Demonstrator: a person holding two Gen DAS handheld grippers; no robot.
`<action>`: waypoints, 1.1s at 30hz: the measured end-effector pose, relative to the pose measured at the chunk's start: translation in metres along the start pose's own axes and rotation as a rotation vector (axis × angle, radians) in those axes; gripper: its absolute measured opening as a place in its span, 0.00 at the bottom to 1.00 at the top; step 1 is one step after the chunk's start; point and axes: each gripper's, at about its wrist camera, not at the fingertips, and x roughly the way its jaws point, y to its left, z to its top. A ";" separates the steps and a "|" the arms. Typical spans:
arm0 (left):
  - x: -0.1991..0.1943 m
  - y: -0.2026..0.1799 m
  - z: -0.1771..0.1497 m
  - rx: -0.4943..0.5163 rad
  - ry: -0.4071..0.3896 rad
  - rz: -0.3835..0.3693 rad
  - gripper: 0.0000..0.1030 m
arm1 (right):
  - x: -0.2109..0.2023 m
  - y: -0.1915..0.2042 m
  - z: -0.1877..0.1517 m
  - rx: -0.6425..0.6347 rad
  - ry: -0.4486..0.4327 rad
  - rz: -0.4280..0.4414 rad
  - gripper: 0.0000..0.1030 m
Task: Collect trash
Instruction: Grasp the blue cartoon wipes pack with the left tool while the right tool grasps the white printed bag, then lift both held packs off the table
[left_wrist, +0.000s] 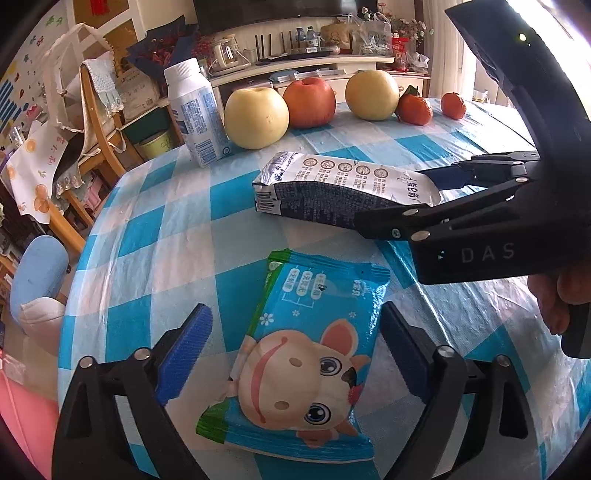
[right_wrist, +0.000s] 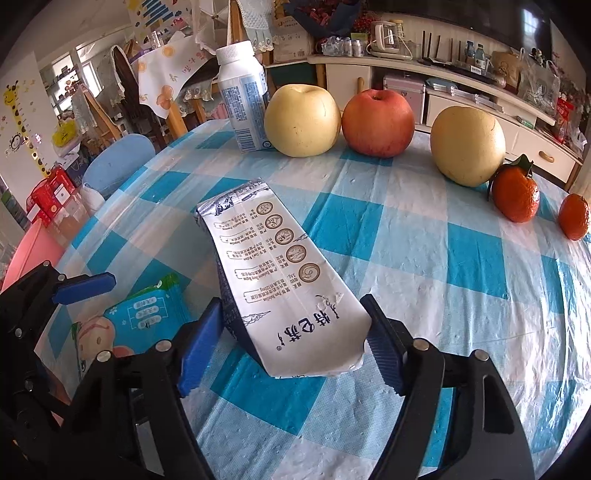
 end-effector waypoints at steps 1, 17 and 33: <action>0.000 0.000 0.000 -0.005 0.000 0.003 0.78 | 0.000 0.000 0.000 -0.003 -0.001 -0.003 0.72; -0.006 0.012 -0.002 -0.077 0.001 -0.025 0.48 | -0.016 0.013 0.001 -0.057 -0.022 -0.034 0.71; -0.040 0.054 -0.004 -0.187 -0.093 0.085 0.45 | -0.053 0.042 -0.004 -0.148 -0.118 -0.073 0.71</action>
